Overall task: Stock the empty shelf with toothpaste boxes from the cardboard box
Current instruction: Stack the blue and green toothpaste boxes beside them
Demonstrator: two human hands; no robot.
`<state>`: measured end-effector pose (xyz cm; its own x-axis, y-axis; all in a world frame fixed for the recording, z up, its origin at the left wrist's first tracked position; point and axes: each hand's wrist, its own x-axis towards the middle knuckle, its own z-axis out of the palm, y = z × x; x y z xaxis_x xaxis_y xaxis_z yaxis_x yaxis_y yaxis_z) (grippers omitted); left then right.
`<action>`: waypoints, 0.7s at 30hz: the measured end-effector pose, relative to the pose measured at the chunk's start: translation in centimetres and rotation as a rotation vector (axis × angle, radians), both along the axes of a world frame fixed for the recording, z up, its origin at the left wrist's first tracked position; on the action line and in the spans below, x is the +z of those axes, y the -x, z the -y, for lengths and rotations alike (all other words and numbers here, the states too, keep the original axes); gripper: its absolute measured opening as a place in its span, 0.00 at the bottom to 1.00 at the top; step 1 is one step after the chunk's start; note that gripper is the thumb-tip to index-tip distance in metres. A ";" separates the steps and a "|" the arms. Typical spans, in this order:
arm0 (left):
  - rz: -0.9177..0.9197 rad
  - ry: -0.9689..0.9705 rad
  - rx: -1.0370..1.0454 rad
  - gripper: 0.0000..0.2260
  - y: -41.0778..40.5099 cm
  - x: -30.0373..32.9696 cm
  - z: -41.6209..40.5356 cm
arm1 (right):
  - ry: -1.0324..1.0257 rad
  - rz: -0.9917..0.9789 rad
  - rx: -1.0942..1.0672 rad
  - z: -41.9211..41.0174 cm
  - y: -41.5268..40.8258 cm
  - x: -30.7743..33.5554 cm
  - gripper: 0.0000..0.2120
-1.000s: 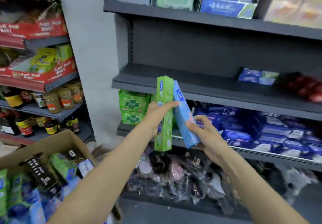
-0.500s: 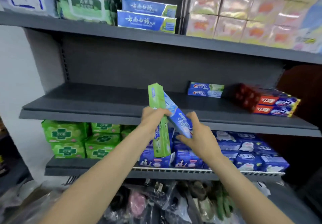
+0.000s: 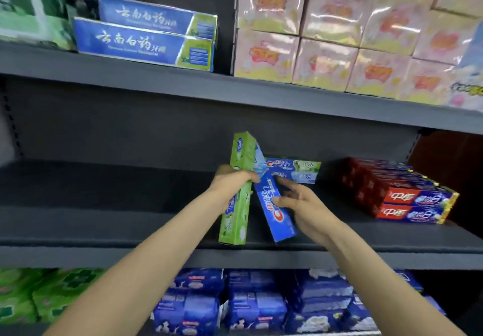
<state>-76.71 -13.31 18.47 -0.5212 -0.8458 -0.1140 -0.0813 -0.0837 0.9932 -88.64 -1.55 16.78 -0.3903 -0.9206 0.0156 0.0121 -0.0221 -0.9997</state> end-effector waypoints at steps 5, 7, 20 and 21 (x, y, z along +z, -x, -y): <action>0.128 0.149 -0.138 0.15 3.0 -0.1 0.6 | 0.192 0.360 -0.054 2.5 2.5 -0.2 0.16; 0.231 0.290 -0.128 0.15 4.3 0.0 1.5 | 0.141 0.307 -0.040 2.9 3.2 -0.2 0.19; 0.774 1.080 -0.265 0.20 9.5 2.2 3.7 | -0.069 -0.927 -0.067 4.5 13.5 1.0 0.19; 0.763 1.045 -0.245 0.18 9.9 1.9 3.8 | -0.063 -0.909 -0.079 5.1 14.4 0.7 0.18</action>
<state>-86.62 -17.16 20.40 -0.7689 -0.6073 0.1999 -0.5499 0.7877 0.2779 -103.05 -6.62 17.51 -0.3146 -0.9011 0.2985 -0.7793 0.0656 -0.6232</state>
